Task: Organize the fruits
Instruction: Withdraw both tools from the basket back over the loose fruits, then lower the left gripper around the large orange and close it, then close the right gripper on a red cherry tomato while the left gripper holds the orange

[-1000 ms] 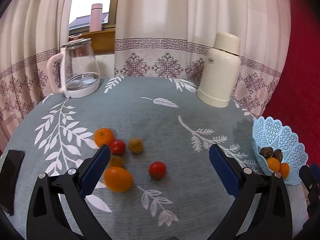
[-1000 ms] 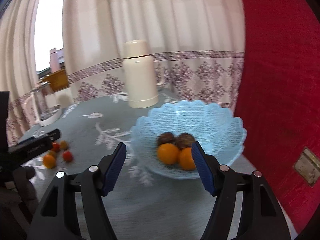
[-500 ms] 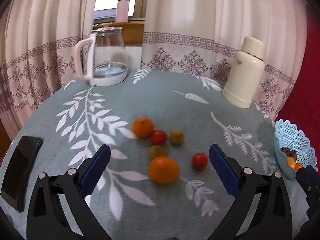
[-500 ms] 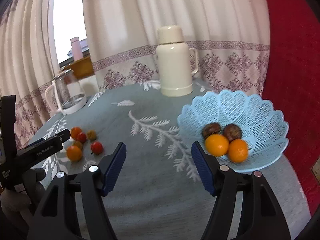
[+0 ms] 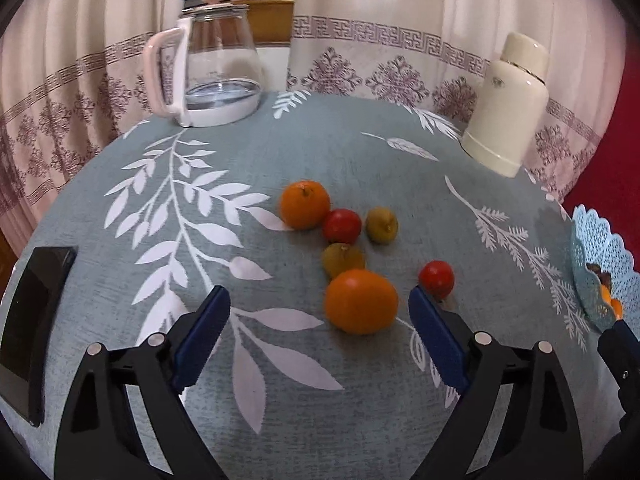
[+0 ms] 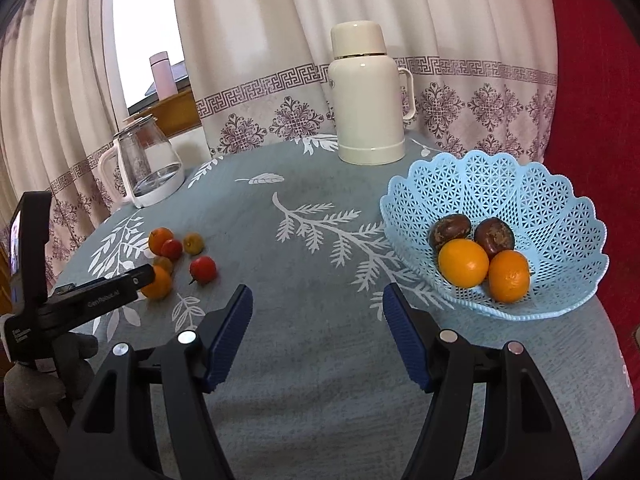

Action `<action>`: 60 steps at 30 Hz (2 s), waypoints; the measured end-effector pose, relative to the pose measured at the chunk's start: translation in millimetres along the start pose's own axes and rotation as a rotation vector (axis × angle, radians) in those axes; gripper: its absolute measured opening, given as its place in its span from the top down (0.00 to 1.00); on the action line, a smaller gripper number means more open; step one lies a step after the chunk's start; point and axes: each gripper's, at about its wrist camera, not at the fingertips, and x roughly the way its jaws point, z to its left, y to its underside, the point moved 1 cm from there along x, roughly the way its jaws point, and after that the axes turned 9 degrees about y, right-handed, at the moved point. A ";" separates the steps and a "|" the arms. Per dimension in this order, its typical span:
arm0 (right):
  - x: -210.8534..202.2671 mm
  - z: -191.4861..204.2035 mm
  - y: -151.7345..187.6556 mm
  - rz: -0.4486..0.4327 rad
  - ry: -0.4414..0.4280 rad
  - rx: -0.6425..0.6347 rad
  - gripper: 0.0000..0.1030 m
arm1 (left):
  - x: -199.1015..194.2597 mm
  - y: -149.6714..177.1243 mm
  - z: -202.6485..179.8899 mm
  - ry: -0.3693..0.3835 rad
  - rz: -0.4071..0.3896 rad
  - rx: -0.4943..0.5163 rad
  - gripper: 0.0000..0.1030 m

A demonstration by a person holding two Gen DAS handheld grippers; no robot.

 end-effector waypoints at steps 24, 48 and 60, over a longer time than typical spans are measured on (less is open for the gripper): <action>8.5 -0.2 1.3 0.031 -0.010 -0.001 0.34 | 7.9 -0.4 -2.5 0.100 0.009 -0.016 0.58; 64.6 83.1 -26.8 0.204 -0.206 -0.205 0.34 | -31.2 -9.2 34.8 -0.095 -0.177 -0.159 0.58; 106.6 138.8 -29.7 0.276 -0.244 -0.275 0.46 | -34.5 -8.6 40.3 -0.086 -0.189 -0.196 0.58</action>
